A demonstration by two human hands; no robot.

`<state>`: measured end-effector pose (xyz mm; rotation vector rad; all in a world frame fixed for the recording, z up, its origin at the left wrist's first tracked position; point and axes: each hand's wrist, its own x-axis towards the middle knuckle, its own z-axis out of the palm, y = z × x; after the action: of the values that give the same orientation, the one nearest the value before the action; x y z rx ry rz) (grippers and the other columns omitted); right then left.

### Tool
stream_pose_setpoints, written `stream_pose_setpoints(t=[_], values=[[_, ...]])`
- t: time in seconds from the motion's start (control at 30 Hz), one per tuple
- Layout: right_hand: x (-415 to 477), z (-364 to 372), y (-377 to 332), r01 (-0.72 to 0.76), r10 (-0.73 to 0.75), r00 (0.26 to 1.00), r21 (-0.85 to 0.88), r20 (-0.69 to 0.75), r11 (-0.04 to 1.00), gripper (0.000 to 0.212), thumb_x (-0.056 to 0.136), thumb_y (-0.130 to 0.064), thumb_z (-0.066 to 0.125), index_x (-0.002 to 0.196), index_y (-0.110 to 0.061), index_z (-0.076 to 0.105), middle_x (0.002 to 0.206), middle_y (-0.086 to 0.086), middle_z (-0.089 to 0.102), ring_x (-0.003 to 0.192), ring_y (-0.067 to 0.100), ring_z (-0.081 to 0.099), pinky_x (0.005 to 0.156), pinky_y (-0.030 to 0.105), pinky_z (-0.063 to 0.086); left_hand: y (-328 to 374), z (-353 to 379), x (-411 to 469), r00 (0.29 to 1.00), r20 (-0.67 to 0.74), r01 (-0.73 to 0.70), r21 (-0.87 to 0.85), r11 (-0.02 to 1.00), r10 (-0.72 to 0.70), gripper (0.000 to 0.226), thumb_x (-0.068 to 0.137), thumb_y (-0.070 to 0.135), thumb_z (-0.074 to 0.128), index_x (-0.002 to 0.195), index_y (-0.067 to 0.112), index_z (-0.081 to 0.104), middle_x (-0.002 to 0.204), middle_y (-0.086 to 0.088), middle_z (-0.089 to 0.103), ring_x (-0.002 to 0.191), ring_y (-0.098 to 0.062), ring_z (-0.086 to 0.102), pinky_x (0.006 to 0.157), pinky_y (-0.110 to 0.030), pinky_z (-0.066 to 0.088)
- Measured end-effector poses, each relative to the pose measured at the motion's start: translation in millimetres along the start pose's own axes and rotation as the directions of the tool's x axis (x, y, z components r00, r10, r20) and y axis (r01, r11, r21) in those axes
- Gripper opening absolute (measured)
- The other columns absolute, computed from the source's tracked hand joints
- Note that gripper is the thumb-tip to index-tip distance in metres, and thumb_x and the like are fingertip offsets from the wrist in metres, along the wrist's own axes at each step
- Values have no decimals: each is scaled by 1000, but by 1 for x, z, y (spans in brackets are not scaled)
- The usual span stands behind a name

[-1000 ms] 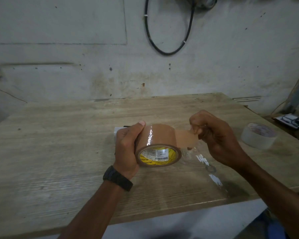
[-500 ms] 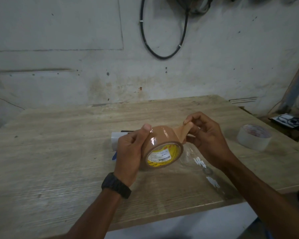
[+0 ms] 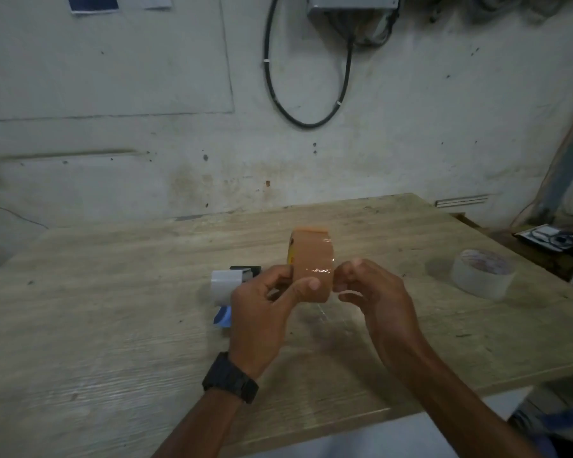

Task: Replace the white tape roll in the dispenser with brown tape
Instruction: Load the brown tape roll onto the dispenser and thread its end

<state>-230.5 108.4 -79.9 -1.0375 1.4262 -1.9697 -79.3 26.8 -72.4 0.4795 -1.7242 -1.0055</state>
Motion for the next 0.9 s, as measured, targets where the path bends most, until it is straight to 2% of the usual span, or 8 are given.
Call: stream_pose_setpoints(t=[0.17,0.33,0.47,0.57,0.63,0.7,0.8,0.9], values=[[-16,19,-9,138,-138,988,11,65,990,25,97,-33,61,98,-13,76,93,6,78,90,15,73,77,17,54,3,2,-11,998,3,-58,113,992,57,31,79,36,75,103,16,78,93,3,80,83,-11,75,73,-28,61],[-18,14,-14,226,-226,974,40,-12,973,24,89,-20,66,110,-13,74,102,0,80,96,15,75,79,19,56,13,-15,-12,978,121,-197,225,954,173,31,85,35,75,106,13,78,97,9,78,84,3,72,72,-13,56],[-16,4,-16,255,-254,966,16,-42,967,24,84,-21,71,107,-24,73,100,-9,80,93,10,76,76,16,56,7,-75,11,934,-294,-103,319,942,201,25,95,36,57,93,22,77,91,16,76,73,5,69,62,-12,52],[-15,5,-11,209,-209,978,-28,-6,977,24,86,-16,72,108,-23,74,101,-7,80,95,13,76,80,22,58,-9,-110,37,881,-449,249,177,952,-147,19,98,27,56,92,29,74,90,8,76,75,-4,64,74,-26,56],[-16,10,-5,181,-180,984,-37,10,983,25,85,-12,73,108,-23,74,100,-7,81,96,13,76,81,23,59,-23,-116,53,812,-328,539,102,836,-483,17,99,22,57,104,17,72,102,-7,74,81,-19,66,81,-39,58],[-18,14,-1,168,-167,985,-34,41,985,27,84,-7,73,107,-22,75,99,-8,81,96,12,76,80,21,58,-31,-112,66,644,-128,764,59,642,-754,28,101,28,57,110,3,65,104,-18,70,83,-28,68,68,-38,58],[-17,17,5,147,-144,988,-48,62,988,31,84,2,73,109,-16,75,99,-4,81,95,13,76,78,19,57,-36,-104,82,503,23,829,269,490,-864,42,94,48,62,106,8,66,101,-17,70,82,-27,70,51,-28,56],[-13,17,8,126,-122,991,-66,61,990,29,84,5,72,111,-8,75,98,-1,81,93,12,76,78,19,56,-47,-99,97,447,63,837,323,442,-892,45,83,51,75,103,11,67,103,-18,71,90,-31,71,60,-34,61]])
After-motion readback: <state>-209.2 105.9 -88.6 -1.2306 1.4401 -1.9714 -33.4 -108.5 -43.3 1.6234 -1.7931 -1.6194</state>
